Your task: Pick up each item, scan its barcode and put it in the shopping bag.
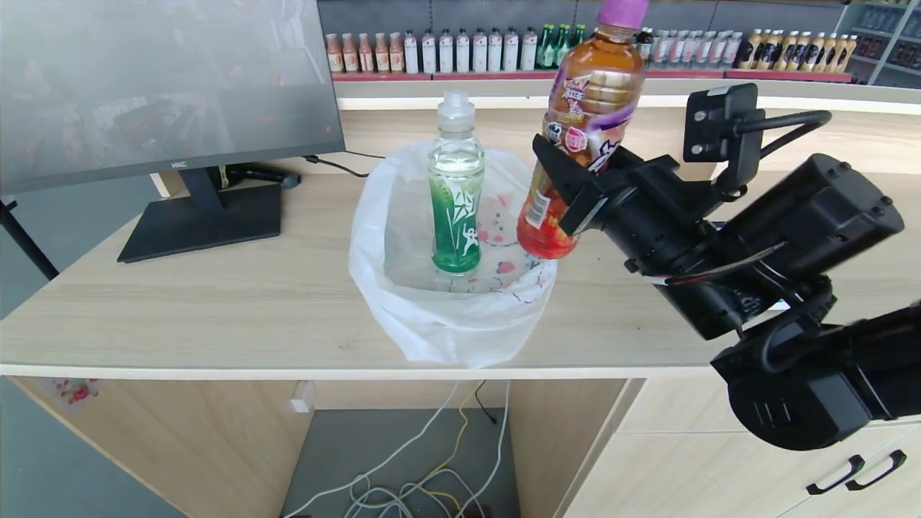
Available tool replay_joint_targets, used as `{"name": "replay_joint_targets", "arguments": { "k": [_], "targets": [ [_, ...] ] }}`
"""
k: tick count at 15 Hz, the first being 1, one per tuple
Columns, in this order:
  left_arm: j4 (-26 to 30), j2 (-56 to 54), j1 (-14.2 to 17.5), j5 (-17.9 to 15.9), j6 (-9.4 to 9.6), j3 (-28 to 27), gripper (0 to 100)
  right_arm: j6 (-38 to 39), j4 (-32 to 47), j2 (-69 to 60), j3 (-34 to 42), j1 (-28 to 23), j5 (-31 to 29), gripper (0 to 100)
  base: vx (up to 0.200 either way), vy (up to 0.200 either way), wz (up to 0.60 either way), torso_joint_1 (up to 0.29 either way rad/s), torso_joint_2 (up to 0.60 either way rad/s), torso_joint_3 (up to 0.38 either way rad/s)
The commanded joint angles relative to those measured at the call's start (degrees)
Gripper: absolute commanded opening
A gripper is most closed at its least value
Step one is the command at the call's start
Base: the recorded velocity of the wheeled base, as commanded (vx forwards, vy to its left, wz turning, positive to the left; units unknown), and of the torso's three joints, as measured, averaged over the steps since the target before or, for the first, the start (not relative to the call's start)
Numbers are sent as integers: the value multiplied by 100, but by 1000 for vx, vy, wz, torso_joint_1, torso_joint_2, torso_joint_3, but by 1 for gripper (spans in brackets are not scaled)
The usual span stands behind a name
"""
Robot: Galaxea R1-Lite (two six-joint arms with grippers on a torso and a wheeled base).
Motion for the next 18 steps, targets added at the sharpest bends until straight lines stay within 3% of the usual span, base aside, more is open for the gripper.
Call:
{"name": "replay_joint_targets", "arguments": {
  "k": [1,12,18],
  "targets": [
    [-1,1,6,0,4,0,100,-16,-8,630,-502,-6,10,0,0,0,0,0,0,0],
    [-1,1,6,0,-4,0,100,-69,-52,1684,-1267,-76,-34,0,0,0,0,0,0,0],
    [-1,1,6,0,-4,0,100,-210,-122,1843,-1197,-278,-25,0,0,0,0,0,0,0]
  ]
}}
